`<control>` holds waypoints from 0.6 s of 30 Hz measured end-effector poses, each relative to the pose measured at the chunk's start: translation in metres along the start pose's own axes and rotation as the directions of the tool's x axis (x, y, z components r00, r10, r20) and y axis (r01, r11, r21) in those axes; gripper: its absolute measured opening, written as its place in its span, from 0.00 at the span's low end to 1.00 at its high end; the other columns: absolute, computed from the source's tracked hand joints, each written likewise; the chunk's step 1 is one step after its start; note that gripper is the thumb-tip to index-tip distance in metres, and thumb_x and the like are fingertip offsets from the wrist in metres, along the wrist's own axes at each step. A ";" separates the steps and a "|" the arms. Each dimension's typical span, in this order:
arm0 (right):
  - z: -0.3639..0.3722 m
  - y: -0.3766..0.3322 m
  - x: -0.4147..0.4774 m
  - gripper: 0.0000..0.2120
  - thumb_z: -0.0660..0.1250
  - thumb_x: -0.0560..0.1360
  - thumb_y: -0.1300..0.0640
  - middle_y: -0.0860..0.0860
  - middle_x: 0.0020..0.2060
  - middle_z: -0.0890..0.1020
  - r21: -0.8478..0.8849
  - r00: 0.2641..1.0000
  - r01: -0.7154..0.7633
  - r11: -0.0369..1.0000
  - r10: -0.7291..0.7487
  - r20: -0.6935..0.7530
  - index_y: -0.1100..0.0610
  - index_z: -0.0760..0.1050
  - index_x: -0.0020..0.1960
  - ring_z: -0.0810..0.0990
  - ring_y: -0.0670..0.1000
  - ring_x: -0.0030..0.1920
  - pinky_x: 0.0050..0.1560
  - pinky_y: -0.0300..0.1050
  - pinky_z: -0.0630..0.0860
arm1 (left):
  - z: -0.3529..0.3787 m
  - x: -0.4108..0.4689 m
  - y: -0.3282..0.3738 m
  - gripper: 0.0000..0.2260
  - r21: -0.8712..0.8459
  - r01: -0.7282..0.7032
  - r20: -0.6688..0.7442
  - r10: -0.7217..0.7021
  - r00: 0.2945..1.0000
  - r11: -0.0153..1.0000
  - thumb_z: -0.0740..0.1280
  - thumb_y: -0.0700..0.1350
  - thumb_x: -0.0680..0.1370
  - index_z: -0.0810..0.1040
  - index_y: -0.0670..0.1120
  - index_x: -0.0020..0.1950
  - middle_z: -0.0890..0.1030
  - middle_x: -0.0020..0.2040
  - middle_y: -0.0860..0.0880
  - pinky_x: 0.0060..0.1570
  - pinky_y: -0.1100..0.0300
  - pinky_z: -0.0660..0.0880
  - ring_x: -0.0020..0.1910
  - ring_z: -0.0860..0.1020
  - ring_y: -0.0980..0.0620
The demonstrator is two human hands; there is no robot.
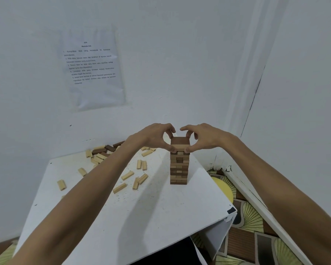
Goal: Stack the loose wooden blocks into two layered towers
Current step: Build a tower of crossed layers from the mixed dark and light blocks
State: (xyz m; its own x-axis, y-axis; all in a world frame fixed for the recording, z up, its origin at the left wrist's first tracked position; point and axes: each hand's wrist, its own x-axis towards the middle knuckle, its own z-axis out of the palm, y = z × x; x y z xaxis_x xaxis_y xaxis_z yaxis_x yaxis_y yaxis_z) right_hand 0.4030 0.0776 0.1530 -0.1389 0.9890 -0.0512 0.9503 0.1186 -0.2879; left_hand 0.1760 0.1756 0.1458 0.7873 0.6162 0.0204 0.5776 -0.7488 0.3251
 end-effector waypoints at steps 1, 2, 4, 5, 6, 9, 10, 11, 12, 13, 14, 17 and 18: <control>0.000 0.000 0.000 0.43 0.77 0.71 0.37 0.40 0.62 0.77 0.003 1.000 -0.001 1.000 0.001 0.004 0.43 0.61 0.79 0.73 0.47 0.54 0.55 0.46 0.72 | 0.000 0.000 0.000 0.35 0.000 0.000 0.003 0.000 1.000 1.000 0.78 0.64 0.68 0.70 0.54 0.70 0.80 0.61 0.61 0.51 0.58 0.67 0.50 0.71 0.57; 0.001 0.000 -0.001 0.43 0.77 0.71 0.37 0.40 0.61 0.77 0.004 1.000 -0.001 1.000 0.001 0.007 0.43 0.60 0.80 0.73 0.47 0.54 0.56 0.47 0.72 | 0.000 0.000 -0.001 0.35 -0.002 -0.001 0.004 0.001 1.000 1.000 0.78 0.64 0.68 0.70 0.53 0.70 0.80 0.60 0.61 0.51 0.58 0.67 0.50 0.71 0.58; 0.001 -0.001 -0.002 0.43 0.77 0.71 0.37 0.40 0.62 0.77 0.006 1.000 0.002 1.000 -0.002 0.008 0.43 0.60 0.80 0.74 0.47 0.54 0.57 0.48 0.74 | 0.001 0.000 -0.001 0.35 -0.018 -0.001 0.004 0.001 1.000 1.000 0.78 0.63 0.68 0.70 0.53 0.70 0.80 0.60 0.61 0.50 0.58 0.67 0.48 0.72 0.61; 0.001 -0.002 -0.003 0.43 0.77 0.71 0.38 0.40 0.62 0.77 0.010 1.000 0.003 1.000 -0.003 0.006 0.43 0.60 0.80 0.75 0.47 0.53 0.57 0.48 0.75 | 0.001 -0.001 -0.001 0.35 -0.030 0.000 0.007 0.001 1.000 1.000 0.79 0.62 0.69 0.70 0.53 0.70 0.80 0.60 0.61 0.50 0.58 0.68 0.48 0.72 0.62; 0.001 -0.002 -0.003 0.43 0.77 0.71 0.38 0.40 0.61 0.77 0.014 1.000 0.003 1.000 -0.003 0.004 0.43 0.60 0.80 0.75 0.47 0.53 0.57 0.48 0.75 | 0.001 -0.002 -0.002 0.34 -0.039 0.000 0.012 0.000 1.000 0.999 0.79 0.62 0.69 0.71 0.53 0.70 0.80 0.60 0.60 0.50 0.58 0.68 0.47 0.72 0.63; 0.000 -0.003 -0.003 0.43 0.77 0.71 0.38 0.40 0.61 0.77 0.022 1.000 0.008 1.000 -0.008 0.008 0.43 0.60 0.80 0.76 0.47 0.54 0.54 0.46 0.73 | 0.001 -0.003 -0.002 0.34 -0.059 -0.003 0.020 0.004 1.000 0.998 0.79 0.62 0.69 0.71 0.53 0.70 0.80 0.60 0.60 0.49 0.58 0.70 0.47 0.73 0.61; 0.000 -0.003 -0.003 0.43 0.77 0.71 0.38 0.40 0.60 0.76 0.025 1.000 0.011 1.000 -0.011 0.010 0.43 0.60 0.80 0.76 0.47 0.54 0.54 0.45 0.72 | 0.000 -0.004 -0.001 0.34 -0.061 -0.005 0.023 0.006 1.000 0.998 0.79 0.62 0.69 0.70 0.53 0.70 0.80 0.60 0.60 0.49 0.58 0.70 0.47 0.73 0.61; 0.001 -0.004 -0.003 0.43 0.77 0.71 0.39 0.40 0.60 0.76 0.029 1.000 0.013 1.000 -0.013 0.013 0.44 0.60 0.80 0.76 0.47 0.54 0.54 0.45 0.72 | 0.000 -0.004 -0.001 0.34 -0.059 -0.005 0.027 0.007 1.000 0.998 0.79 0.62 0.69 0.70 0.53 0.70 0.80 0.60 0.60 0.49 0.58 0.70 0.47 0.73 0.61; 0.001 -0.004 -0.003 0.43 0.77 0.71 0.39 0.41 0.60 0.76 0.033 1.000 0.012 0.999 -0.012 0.016 0.44 0.60 0.80 0.76 0.47 0.54 0.54 0.45 0.72 | 0.000 -0.004 -0.001 0.35 -0.057 -0.006 0.032 0.008 0.999 0.998 0.79 0.62 0.69 0.70 0.53 0.71 0.79 0.61 0.59 0.49 0.58 0.70 0.47 0.73 0.61; 0.001 -0.004 -0.003 0.43 0.77 0.71 0.39 0.41 0.61 0.76 0.037 1.000 0.009 0.999 -0.010 0.020 0.44 0.60 0.80 0.76 0.48 0.54 0.55 0.46 0.73 | 0.000 -0.003 -0.001 0.35 -0.057 -0.006 0.039 0.008 0.999 0.998 0.79 0.61 0.70 0.70 0.53 0.71 0.79 0.61 0.59 0.50 0.58 0.71 0.47 0.74 0.60; 0.001 -0.004 -0.003 0.43 0.77 0.71 0.39 0.42 0.62 0.77 0.038 1.000 0.005 0.999 -0.006 0.025 0.44 0.60 0.80 0.76 0.48 0.54 0.57 0.47 0.74 | 0.000 -0.004 0.000 0.35 -0.062 -0.005 0.046 0.008 0.999 0.998 0.78 0.61 0.70 0.70 0.52 0.71 0.79 0.62 0.58 0.51 0.58 0.72 0.47 0.74 0.59; 0.001 -0.004 -0.004 0.44 0.76 0.72 0.38 0.44 0.65 0.77 0.032 0.999 0.003 0.999 -0.004 0.032 0.45 0.59 0.80 0.76 0.48 0.56 0.58 0.47 0.74 | 0.002 -0.005 -0.001 0.36 -0.089 0.006 0.064 0.000 0.998 0.996 0.79 0.60 0.70 0.68 0.52 0.73 0.78 0.63 0.57 0.54 0.56 0.74 0.52 0.76 0.55; 0.001 -0.005 -0.005 0.45 0.76 0.71 0.38 0.44 0.65 0.76 0.033 0.999 0.001 0.999 -0.003 0.037 0.45 0.58 0.81 0.76 0.48 0.57 0.58 0.47 0.74 | 0.004 -0.006 -0.001 0.37 -0.097 0.012 0.070 -0.005 0.998 0.995 0.79 0.61 0.70 0.67 0.52 0.74 0.78 0.64 0.57 0.56 0.56 0.74 0.54 0.76 0.54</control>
State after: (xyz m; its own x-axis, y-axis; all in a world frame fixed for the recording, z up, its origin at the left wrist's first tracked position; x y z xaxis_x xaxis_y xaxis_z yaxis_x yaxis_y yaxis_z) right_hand 0.3991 0.0724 0.1540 -0.1516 0.9847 -0.0860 0.9405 0.1170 -0.3190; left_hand 0.1714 0.1718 0.1421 0.7975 0.6014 -0.0478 0.5633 -0.7139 0.4159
